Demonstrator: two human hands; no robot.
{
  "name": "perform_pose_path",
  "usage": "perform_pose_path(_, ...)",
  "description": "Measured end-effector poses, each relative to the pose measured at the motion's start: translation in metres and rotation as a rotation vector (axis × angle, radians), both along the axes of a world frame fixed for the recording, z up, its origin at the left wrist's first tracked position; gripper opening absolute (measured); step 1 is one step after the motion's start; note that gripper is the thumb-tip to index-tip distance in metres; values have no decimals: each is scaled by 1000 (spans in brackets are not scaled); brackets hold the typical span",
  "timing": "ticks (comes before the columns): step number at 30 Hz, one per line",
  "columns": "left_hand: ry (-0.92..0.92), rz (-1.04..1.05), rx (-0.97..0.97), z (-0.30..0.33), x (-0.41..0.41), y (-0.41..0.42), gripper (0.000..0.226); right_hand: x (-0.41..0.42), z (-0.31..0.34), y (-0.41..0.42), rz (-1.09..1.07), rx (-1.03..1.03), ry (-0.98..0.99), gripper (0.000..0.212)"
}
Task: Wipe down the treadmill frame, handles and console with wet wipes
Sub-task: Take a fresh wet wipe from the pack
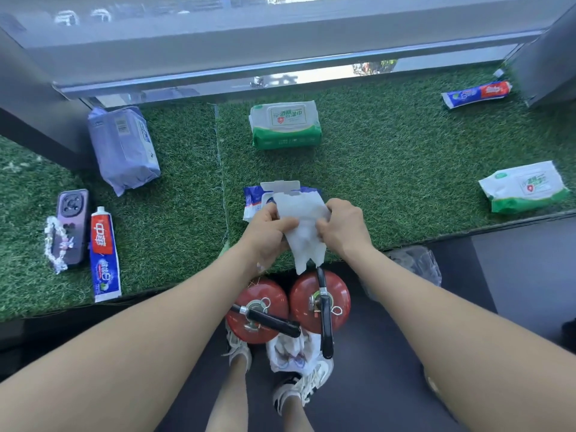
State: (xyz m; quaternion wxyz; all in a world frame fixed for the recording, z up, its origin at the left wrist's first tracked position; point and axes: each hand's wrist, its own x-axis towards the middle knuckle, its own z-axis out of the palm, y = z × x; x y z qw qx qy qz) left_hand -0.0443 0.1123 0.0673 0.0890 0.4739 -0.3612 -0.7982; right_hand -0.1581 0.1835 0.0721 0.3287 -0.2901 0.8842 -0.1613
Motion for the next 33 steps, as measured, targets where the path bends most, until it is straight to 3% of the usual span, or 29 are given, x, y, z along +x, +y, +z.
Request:
perform_pose_path(2,-8,8,18,-1,3,-1,20,0,-2,-1,-26,-15,-14,19)
perform_pose_path(6,-71,-20,7,-3,8,-5,11,-5,-7,-2,-164,-74,-90,3)
perform_pose_path(13,-148,-14,27,-4,14,-12,31,-9,-5,-2,-226,-95,-105,12)
perform_pose_path(16,-108,-66,133,0,15,-12,13,-13,-2,1,-269,-130,-127,13)
perform_pose_path(20,-74,-175,179,4,21,-14,13,-21,7,9,-197,-132,-299,15)
perform_pose_path(23,-106,-180,163,4,28,-19,22,-24,6,13,-95,-69,-219,22)
perform_pose_path(26,-167,-121,146,-1,37,-27,31,-27,2,15,-114,-20,-46,14)
perform_pose_path(33,-323,23,55,-13,46,-37,5,-36,-8,24,-207,-8,-30,26)
